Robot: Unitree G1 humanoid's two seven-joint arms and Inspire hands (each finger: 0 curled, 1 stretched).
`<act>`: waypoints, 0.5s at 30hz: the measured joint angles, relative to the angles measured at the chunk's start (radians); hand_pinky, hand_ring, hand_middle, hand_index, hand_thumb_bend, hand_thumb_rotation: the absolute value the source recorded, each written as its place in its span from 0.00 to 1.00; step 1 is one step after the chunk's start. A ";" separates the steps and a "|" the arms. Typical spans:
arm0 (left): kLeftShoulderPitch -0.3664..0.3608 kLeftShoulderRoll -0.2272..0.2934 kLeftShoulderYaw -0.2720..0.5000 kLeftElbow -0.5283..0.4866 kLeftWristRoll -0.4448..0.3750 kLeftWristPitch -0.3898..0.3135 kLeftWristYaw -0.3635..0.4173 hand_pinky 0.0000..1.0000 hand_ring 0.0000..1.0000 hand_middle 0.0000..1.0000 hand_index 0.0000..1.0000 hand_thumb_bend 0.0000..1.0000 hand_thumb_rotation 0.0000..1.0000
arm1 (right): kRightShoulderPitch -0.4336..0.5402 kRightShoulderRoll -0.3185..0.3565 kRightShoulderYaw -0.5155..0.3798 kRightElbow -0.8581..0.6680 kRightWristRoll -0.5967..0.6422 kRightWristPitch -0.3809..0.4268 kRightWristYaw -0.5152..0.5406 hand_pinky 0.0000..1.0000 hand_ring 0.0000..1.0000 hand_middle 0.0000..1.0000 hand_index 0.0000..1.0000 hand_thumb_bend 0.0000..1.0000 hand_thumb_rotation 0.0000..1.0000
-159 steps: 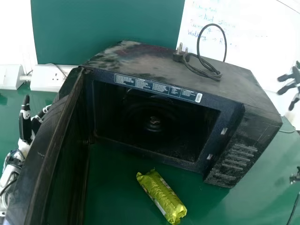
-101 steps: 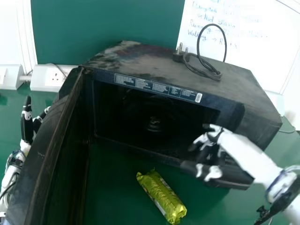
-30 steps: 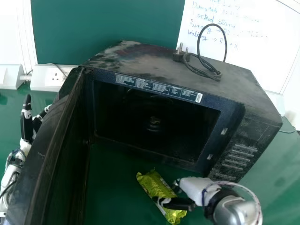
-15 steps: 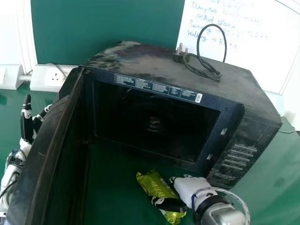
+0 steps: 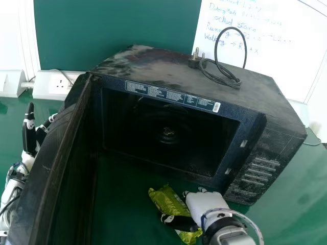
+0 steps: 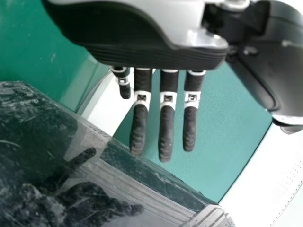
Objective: Put biscuit inside oven
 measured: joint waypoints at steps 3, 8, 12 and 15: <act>0.000 0.000 0.000 0.000 0.000 0.000 0.000 0.25 0.33 0.42 0.55 0.79 0.26 | 0.011 0.039 -0.007 0.004 -0.048 -0.043 0.000 0.40 0.56 0.73 0.89 0.94 0.39; 0.000 0.000 0.000 0.001 0.000 0.000 -0.002 0.25 0.33 0.42 0.55 0.79 0.26 | 0.036 0.095 -0.011 0.004 -0.118 -0.111 -0.015 0.34 0.49 0.67 0.87 0.96 0.37; 0.000 0.000 0.000 0.000 0.000 0.000 -0.002 0.25 0.33 0.42 0.55 0.79 0.26 | 0.061 0.133 -0.011 0.004 -0.162 -0.156 -0.041 0.34 0.49 0.66 0.86 0.98 0.37; 0.000 0.000 0.000 0.000 0.000 0.000 -0.002 0.25 0.33 0.42 0.55 0.79 0.26 | 0.075 0.154 -0.010 0.005 -0.200 -0.192 -0.059 0.35 0.49 0.66 0.86 0.99 0.38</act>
